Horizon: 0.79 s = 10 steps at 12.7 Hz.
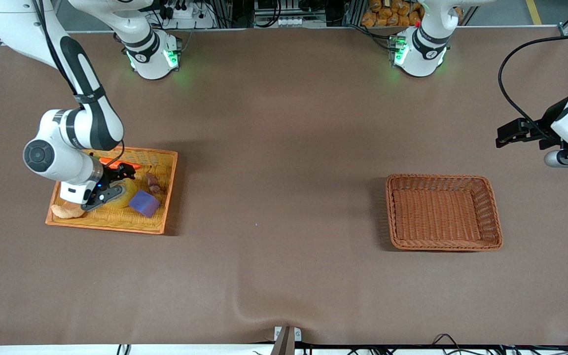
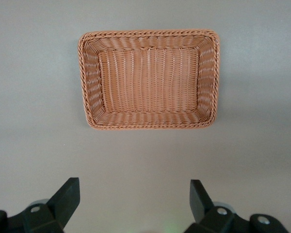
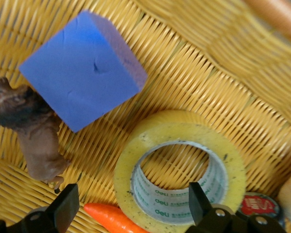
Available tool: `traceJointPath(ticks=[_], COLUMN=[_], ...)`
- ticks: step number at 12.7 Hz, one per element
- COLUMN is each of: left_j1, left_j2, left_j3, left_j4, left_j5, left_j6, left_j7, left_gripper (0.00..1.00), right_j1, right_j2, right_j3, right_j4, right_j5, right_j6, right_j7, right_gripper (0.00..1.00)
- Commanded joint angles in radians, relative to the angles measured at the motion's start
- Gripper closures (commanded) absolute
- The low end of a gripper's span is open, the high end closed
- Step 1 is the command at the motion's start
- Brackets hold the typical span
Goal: Transfer tape with both arms
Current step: 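Lower the right gripper onto the yellow tape roll in the tray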
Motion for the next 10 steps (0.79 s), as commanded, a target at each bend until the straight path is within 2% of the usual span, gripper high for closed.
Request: traceJointPath(ticks=[1,4,5,6,7,8,10], left_j1=[-0.002,-0.004,-0.012,-0.018,-0.032,-0.044,-0.050], left_j2=[0.022,0.046,0.059,0.075,0.080,0.079,0.079], left_j3=[-0.001,-0.001,-0.002,-0.007,-0.009,-0.010,-0.012], left_j4=[0.019,0.033,0.050,0.071,0.082,0.082,0.084], left_j5=[-0.002,-0.002,-0.002,-0.001,0.005,0.021,0.025], left_j6=[-0.015,0.029,0.045,0.045,0.045,0.045,0.045], left_j7=[-0.006,0.003,0.012,0.012,0.012,0.012,0.011], left_gripper=[0.00,0.00,0.00,0.00,0.00,0.00,0.00], right_j1=[0.013,-0.029,-0.028,-0.019,-0.011,-0.011,-0.005], right_j2=[0.012,0.090,0.092,0.085,0.069,0.034,-0.062], right_j3=[0.001,0.002,0.002,0.002,0.002,0.002,0.004], right_j4=[-0.026,-0.028,-0.026,-0.023,-0.017,-0.008,0.102], right_j5=[-0.010,-0.001,0.000,0.000,0.000,0.000,0.000], right_j6=[0.031,0.080,0.083,0.077,0.065,0.028,-0.161], right_j7=[-0.013,-0.011,-0.011,-0.010,-0.004,0.001,0.022], right_gripper=[0.00,0.47,0.62,0.86,1.00,1.00,1.00])
